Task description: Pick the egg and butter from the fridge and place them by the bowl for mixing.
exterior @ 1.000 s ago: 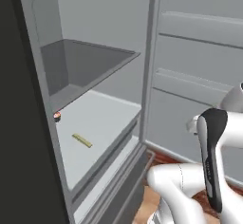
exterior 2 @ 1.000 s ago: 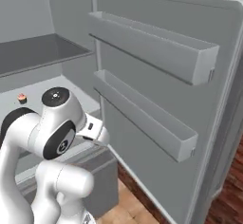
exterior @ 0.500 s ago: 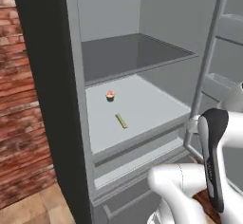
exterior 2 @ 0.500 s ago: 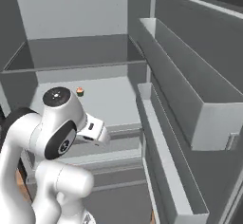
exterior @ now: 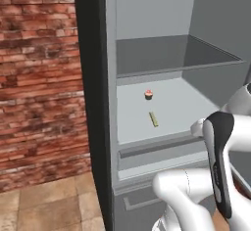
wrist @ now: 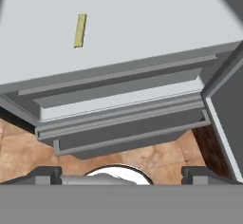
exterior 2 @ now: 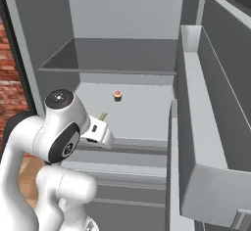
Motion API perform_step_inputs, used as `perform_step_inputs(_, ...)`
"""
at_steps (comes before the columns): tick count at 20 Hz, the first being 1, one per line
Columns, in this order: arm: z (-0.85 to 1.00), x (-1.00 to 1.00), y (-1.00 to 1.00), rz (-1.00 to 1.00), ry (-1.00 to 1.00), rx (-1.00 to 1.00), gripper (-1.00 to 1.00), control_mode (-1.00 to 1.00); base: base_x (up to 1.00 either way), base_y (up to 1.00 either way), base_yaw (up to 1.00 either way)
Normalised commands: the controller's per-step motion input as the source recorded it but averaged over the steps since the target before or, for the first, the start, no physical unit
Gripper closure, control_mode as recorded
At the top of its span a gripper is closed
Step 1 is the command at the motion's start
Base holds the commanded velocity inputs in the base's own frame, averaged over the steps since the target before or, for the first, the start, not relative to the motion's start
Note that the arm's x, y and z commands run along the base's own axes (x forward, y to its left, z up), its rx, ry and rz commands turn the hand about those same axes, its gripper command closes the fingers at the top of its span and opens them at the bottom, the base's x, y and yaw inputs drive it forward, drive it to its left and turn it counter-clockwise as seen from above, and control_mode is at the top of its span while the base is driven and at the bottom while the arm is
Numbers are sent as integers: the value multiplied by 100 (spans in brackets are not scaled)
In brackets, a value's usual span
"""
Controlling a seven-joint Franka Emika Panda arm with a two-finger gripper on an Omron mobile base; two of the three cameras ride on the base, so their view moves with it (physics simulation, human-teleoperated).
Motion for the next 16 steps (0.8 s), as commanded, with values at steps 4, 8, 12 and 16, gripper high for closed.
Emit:
perform_step_inputs(4,0,0,0,0,0,0,-100,100,6,-17,3)
perform_step_inputs(8,0,0,0,0,0,0,-100,100,13,3,0)
perform_step_inputs(12,0,0,0,0,0,0,-100,100,14,23,18)
perform_step_inputs(16,0,0,0,0,0,0,-100,100,24,11,50)
